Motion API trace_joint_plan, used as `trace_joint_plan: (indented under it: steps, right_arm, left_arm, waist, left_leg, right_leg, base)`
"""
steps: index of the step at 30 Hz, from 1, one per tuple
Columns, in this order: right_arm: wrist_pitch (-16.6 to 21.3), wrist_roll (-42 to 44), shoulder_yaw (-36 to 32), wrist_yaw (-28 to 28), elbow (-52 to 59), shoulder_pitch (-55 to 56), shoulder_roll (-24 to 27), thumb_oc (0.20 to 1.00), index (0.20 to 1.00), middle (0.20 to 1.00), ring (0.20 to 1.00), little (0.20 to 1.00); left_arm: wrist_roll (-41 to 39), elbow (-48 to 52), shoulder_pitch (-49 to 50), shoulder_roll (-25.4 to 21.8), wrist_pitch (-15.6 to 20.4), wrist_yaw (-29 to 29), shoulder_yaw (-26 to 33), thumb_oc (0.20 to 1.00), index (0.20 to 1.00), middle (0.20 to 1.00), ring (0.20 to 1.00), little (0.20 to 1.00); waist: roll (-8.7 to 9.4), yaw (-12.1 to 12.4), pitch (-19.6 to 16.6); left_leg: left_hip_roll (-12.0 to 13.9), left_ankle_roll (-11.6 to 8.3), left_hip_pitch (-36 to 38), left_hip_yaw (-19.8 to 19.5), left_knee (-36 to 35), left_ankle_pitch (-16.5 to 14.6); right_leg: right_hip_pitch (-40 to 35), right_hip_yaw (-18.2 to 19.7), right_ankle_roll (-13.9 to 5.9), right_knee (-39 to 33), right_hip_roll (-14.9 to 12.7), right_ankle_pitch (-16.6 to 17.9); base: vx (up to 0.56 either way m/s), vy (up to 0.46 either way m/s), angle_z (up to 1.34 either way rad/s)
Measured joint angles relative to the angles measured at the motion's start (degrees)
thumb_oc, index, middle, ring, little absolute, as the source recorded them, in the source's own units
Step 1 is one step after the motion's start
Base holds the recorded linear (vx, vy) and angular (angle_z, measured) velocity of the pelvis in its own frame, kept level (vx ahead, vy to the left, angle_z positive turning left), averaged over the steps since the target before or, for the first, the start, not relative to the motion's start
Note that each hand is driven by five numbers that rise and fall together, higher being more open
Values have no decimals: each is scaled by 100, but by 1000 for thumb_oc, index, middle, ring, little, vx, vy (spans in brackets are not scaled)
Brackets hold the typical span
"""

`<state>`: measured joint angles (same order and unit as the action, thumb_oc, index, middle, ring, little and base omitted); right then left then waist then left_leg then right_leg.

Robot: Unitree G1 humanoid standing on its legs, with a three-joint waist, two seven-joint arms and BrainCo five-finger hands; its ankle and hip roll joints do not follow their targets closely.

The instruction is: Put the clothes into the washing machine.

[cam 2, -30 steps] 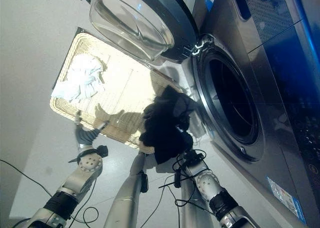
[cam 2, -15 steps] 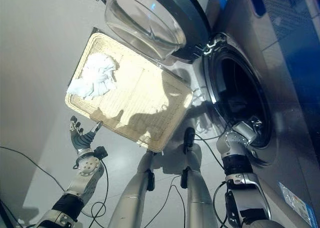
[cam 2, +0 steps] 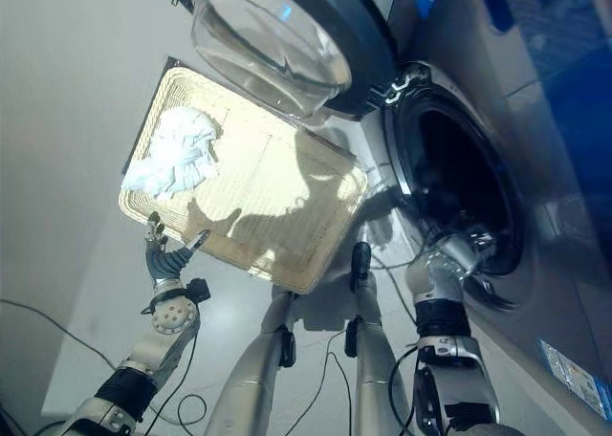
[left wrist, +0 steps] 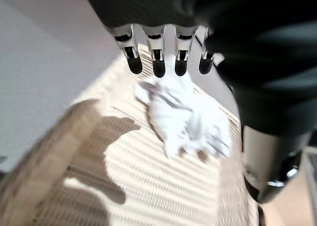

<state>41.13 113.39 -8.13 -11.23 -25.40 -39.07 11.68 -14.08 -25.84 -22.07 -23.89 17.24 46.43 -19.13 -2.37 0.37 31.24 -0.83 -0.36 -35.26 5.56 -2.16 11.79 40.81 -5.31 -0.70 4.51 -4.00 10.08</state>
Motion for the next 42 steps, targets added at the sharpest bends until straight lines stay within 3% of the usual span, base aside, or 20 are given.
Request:
trace_joint_plan:
  steps: [3,6,8,11,25,30,36,42]
  right_arm:
    - [-529,3,339,597,-521,130,164,1000,1000,1000,1000,1000]
    - [-677,-236,696,913,-853,218,460,1000,1000,1000,1000,1000]
    - [-663,-1412,996,846,-536,602,423,1000,1000,1000,1000,1000]
    - [-784,-2509,1387,833,-306,994,283,1000,1000,1000,1000,1000]
    - [-1792,-2851,2071,1246,-441,2007,-5,1000,1000,1000,1000,1000]
    - [-2100,-3805,2526,941,-386,2128,159,1000,1000,1000,1000,1000]
    - [-2515,-4616,2748,1030,-381,2438,502,1000,1000,1000,1000,1000]
    - [-2479,-5096,2769,1194,-538,2519,705,1000,1000,1000,1000,1000]
  left_arm:
    - [224,-20,-12,13,-65,146,-132,1000,1000,1000,1000,1000]
    - [486,4,-73,-42,-109,249,-207,1000,1000,1000,1000,1000]
    - [798,9,-98,-117,-244,435,-206,1000,1000,1000,1000,1000]
    - [893,38,-119,-136,-360,679,-181,1000,1000,1000,1000,1000]
    - [1141,-78,-68,44,-827,1371,-157,1000,1000,1000,1000,1000]
    - [2044,-64,-127,-79,-1542,1879,-206,1000,1000,1000,1000,1000]
    - [2494,-70,-573,-792,-2534,2118,-209,1000,1000,1000,1000,1000]
    - [2673,-938,-1363,-1021,-3088,2071,-222,1000,1000,1000,1000,1000]
  waist:
    - [-4,16,-2]
    - [-6,28,-3]
    - [-5,-28,-2]
    - [-5,-103,-2]
    - [0,-333,-3]
    - [4,-437,-5]
    - [44,-602,1]
    - [139,-712,-7]
  left_leg:
    - [9,1,-26,9,34,3]
    - [-3,4,-163,19,55,5]
    - [2,9,-201,42,21,10]
    - [14,29,-201,47,-28,27]
    - [60,-9,-139,61,-65,14]
    - [75,-20,-165,70,-41,5]
    - [65,-29,-349,102,15,-5]
    - [70,-32,-397,187,236,-122]
  right_leg:
    - [21,0,-11,11,5,12]
    - [157,5,-21,15,-9,35]
    - [195,7,-9,-11,1,52]
    - [193,-15,1,-39,13,45]
    - [158,-6,0,-42,62,26]
    - [179,6,1,-33,74,24]
    - [369,79,1,4,82,25]
    - [396,140,2,121,82,-10]
  base:
    - [-24,53,-1]
    - [-9,67,-1]
    - [-21,76,-1]
    - [-15,68,1]
    - [-32,74,-1]
    - [-29,78,-1]
    - [-14,85,-1]
    - [0,31,-5]
